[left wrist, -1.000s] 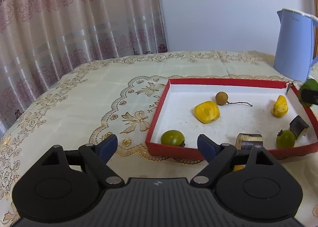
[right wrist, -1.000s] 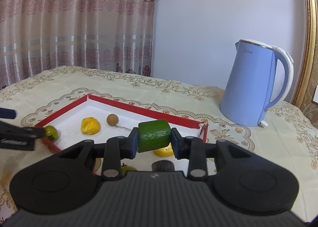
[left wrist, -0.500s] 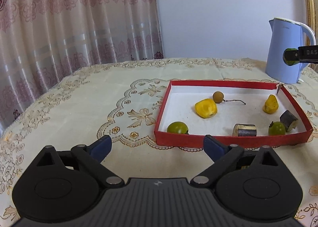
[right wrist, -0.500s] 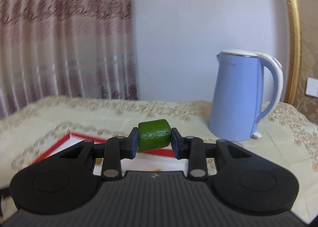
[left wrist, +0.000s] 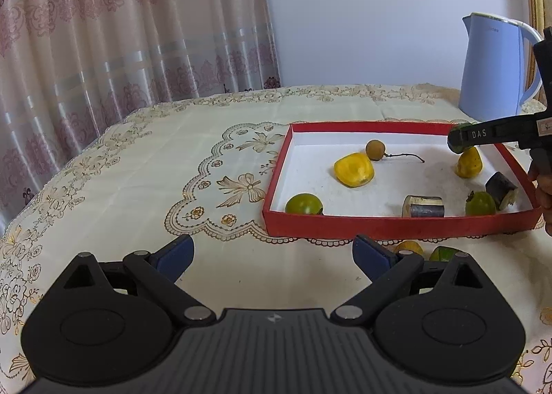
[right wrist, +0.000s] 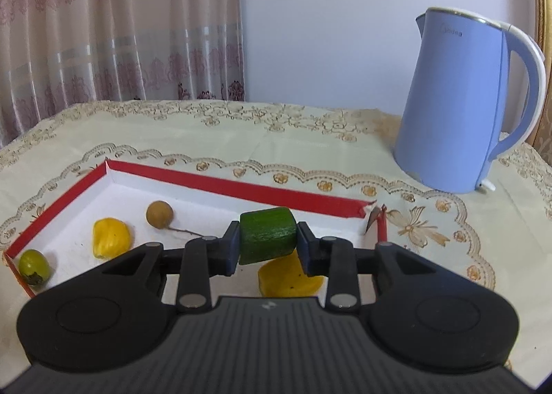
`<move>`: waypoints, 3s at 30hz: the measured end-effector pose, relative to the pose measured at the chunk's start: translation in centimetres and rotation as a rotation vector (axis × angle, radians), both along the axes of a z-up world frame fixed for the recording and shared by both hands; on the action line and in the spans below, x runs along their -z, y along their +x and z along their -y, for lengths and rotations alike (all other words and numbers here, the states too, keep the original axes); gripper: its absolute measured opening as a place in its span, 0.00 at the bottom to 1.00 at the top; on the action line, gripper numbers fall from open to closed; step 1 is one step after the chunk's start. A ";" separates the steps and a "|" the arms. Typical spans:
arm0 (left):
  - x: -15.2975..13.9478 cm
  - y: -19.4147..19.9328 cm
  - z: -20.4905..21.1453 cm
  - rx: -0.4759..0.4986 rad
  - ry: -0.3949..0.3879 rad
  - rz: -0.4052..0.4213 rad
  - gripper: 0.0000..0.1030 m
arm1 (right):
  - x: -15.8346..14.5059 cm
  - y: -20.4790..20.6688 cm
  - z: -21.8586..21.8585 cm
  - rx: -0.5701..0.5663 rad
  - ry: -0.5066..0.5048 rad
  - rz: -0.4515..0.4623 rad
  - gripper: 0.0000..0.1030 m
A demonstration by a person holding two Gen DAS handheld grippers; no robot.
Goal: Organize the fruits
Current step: 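Lower the cucumber chunk into the tray and open the right gripper, then grasp another green cucumber piece on the table with the right gripper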
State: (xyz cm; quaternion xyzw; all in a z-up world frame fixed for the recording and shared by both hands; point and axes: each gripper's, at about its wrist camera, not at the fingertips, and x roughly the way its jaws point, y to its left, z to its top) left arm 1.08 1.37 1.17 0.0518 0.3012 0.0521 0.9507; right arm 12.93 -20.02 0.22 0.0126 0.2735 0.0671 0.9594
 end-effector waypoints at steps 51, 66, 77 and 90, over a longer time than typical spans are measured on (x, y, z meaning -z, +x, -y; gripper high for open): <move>-1.1 0.1 -4.8 -0.045 -0.148 0.017 0.96 | -2.2 -7.7 -0.2 -0.035 -0.026 0.119 0.91; 0.2 -0.8 0.6 0.095 0.055 0.124 0.96 | 0.5 -17.7 -4.2 -0.071 -0.207 0.150 1.00; 0.9 -0.1 -2.4 0.001 -0.010 0.059 0.96 | 1.8 -15.1 -6.3 -0.210 -0.098 0.067 0.67; 1.0 -0.4 -2.2 0.039 -0.036 0.055 0.96 | 2.9 -13.3 -8.2 -0.314 -0.149 -0.005 0.38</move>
